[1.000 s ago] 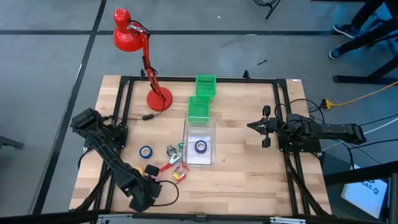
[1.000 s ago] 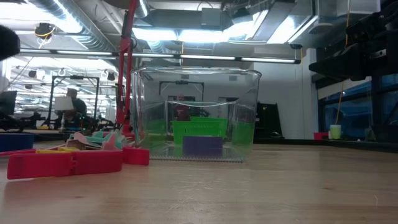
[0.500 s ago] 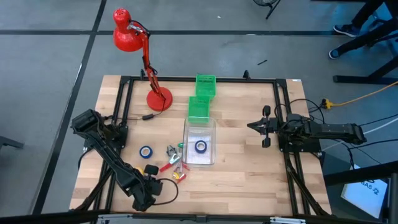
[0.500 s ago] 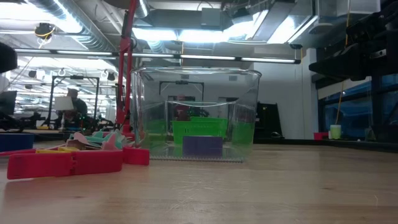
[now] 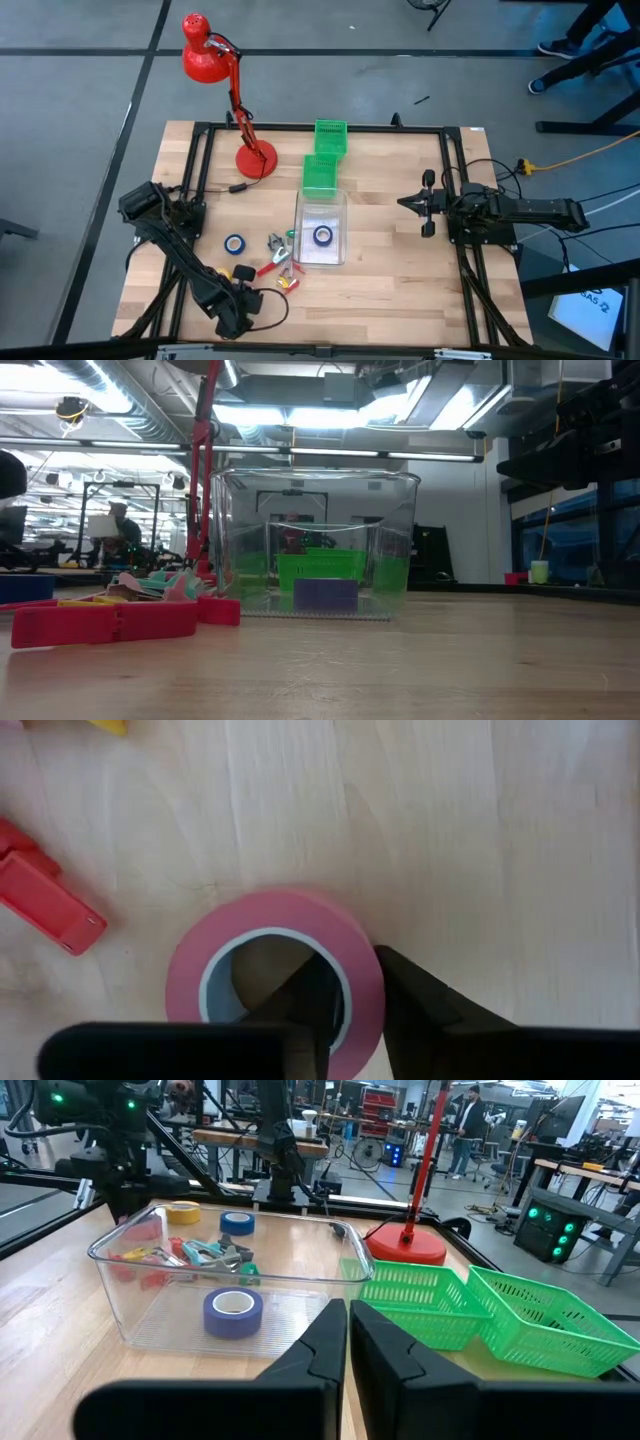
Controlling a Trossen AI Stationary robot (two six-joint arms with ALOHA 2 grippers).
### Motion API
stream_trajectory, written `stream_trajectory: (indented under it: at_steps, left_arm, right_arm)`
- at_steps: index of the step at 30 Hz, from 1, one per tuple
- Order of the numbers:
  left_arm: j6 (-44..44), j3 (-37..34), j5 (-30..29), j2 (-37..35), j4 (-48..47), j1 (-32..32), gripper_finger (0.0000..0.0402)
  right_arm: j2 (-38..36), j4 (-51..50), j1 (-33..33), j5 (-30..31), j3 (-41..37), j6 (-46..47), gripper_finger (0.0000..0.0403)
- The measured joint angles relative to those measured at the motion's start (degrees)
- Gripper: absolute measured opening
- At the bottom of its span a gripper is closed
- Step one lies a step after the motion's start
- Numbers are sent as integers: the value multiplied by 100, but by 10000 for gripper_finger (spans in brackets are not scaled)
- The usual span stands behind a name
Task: Pick and place Stapler, Stapler remover, tape
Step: Put the pink tape into the transparent bin
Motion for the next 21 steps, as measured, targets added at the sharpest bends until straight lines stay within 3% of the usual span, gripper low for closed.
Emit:
stream_trajectory:
  at_steps: [4,21]
  left_arm:
    - [37,130,189,4,18,0,41]
    - [417,892,213,4,-204,532,46]
  right_arm:
    - [0,-2,0,0,0,0,21]
    - [0,-2,0,2,0,0,21]
